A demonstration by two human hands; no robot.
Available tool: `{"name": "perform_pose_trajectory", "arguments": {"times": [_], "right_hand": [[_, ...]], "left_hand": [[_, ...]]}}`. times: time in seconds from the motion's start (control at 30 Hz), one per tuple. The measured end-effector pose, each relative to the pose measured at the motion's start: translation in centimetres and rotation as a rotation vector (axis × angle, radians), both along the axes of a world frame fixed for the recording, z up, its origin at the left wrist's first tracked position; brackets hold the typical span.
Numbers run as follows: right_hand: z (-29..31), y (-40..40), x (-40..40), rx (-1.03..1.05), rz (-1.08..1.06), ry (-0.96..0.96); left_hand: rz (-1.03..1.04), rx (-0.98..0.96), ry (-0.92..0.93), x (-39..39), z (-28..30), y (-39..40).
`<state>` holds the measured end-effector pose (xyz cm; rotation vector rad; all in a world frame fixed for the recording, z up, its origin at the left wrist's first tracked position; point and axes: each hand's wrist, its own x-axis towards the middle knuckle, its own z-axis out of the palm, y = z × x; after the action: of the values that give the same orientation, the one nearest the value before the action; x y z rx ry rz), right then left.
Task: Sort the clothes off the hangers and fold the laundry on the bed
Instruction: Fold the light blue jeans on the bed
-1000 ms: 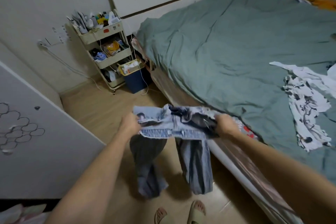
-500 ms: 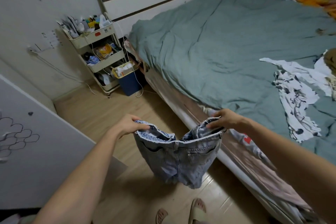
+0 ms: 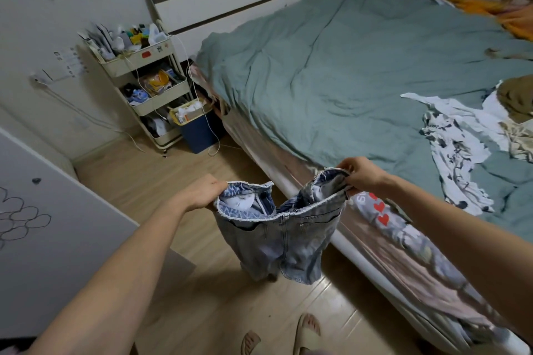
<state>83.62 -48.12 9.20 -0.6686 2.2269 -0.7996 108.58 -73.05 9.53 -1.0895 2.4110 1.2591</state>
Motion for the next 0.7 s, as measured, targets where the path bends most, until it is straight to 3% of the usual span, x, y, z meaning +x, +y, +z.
{"name": "perform_pose_trajectory", "arguments": {"times": [0.2, 0.27, 0.33, 0.4, 0.53, 0.7], "right_hand": [[0.3, 0.5, -0.7, -0.312, -0.136, -0.286], [0.4, 1.0, -1.4, -0.25, 0.028, -0.166], [0.7, 1.2, -2.0, -0.02, 0.26, 0.172], [0.5, 1.0, -1.8, 0.112, 0.344, 0.401], [0.4, 0.9, -0.8, 0.12, 0.235, 0.523], [1.3, 1.1, 0.0, 0.356, 0.499, 0.489]], "left_hand": [[0.108, 0.308, 0.107, 0.2, 0.4, 0.0], [0.037, 0.403, 0.127, 0.7, 0.7, -0.2], [-0.125, 0.264, 0.073, 0.8, 0.7, -0.7], [-0.216, 0.064, 0.049, 0.2, 0.7, -0.5], [-0.189, -0.168, 0.053, -1.8, 1.3, 1.1], [-0.419, -0.456, -0.026, -3.0, 1.1, 1.9]]}}
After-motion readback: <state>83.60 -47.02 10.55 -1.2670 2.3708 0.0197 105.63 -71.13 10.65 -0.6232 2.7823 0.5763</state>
